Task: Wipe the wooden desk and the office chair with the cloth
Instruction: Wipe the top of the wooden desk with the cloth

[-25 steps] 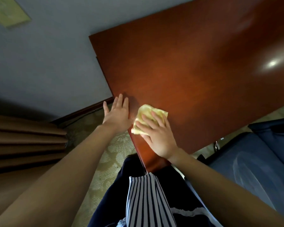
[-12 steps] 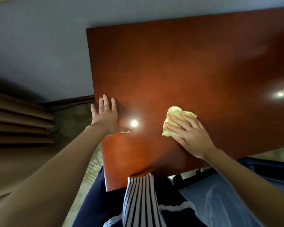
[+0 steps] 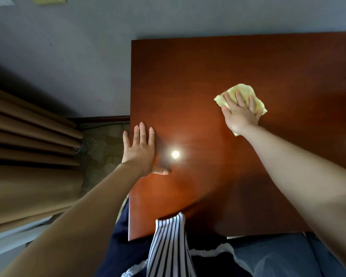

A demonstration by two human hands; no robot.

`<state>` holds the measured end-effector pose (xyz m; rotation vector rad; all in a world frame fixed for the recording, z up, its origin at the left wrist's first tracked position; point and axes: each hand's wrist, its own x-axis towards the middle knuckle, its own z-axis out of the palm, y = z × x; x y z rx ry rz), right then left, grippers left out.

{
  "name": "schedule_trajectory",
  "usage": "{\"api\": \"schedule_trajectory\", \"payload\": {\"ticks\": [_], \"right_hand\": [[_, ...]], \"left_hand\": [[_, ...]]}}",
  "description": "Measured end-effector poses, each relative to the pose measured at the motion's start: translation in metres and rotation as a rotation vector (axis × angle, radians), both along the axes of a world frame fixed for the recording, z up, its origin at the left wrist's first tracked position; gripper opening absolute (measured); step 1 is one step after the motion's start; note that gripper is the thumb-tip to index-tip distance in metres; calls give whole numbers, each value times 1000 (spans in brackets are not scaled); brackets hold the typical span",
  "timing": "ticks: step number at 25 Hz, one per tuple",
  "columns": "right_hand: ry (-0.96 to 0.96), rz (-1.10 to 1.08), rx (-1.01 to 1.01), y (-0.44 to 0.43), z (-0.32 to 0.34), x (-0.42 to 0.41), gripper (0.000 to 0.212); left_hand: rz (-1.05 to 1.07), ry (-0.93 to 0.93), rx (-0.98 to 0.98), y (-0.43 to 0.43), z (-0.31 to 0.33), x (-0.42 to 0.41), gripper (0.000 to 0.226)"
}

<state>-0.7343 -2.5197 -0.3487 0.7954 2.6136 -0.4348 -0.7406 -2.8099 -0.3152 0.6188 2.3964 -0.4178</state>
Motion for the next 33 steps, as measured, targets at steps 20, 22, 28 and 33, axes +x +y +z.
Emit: {"api": "schedule_trajectory", "payload": {"ticks": [20,22,28,33], "right_hand": [[162,897,71,-82,9,166,48],[111,852,87,-60,13,166,47],[-4,687,172,10,23,121,53],[-82,473,86,34,22,45,51]], "left_hand": [[-47,-112,-6,-10,20,-10,140],[-51,-116,-17,-8,21,-10,139],[-78,-96,-12,-13,21,-13,139],[-106,-62,1,-16,18,-12,140]]}}
